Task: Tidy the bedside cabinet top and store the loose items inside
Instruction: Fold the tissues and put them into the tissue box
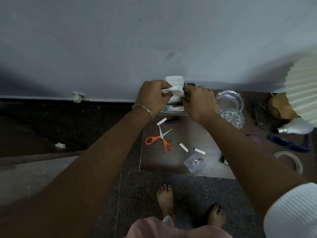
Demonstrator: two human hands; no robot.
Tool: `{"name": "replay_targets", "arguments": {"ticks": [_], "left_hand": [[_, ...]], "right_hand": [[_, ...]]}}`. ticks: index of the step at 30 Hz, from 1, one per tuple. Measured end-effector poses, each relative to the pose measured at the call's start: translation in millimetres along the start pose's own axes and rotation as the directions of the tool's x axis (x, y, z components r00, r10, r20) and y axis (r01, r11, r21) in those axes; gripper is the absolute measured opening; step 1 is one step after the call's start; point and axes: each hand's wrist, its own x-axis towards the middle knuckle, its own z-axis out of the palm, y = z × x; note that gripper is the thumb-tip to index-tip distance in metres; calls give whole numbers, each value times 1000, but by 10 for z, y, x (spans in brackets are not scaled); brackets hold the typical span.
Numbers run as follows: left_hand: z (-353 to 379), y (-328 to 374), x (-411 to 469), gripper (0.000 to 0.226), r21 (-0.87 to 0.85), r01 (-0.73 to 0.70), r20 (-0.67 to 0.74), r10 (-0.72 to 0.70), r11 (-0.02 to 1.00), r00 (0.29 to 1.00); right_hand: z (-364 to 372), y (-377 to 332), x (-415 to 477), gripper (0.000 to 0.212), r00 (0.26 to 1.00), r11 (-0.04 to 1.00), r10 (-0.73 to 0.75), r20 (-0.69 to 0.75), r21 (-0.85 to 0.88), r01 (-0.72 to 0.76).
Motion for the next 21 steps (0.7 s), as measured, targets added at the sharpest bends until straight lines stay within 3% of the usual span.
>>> {"name": "replay_targets", "arguments": {"ticks": [5, 10, 16, 21], "left_hand": [[-69, 80, -59, 19, -162, 29, -89, -44, 986, 995], [-5, -4, -174, 25, -334, 152, -52, -179, 930, 982], [73, -51, -184, 19, -281, 175, -53, -198, 944, 979], [101, -64, -195, 19, -201, 128, -32, -137, 971, 990]], "right_hand": [[12, 12, -67, 16, 999, 997, -10, -49, 82, 14], [38, 37, -146, 15, 1000, 993, 14, -4, 120, -13], [81, 64, -170, 22, 998, 998, -1, 69, 59, -3], [60, 68, -206, 19, 1000, 994, -6, -15, 107, 8]]}}
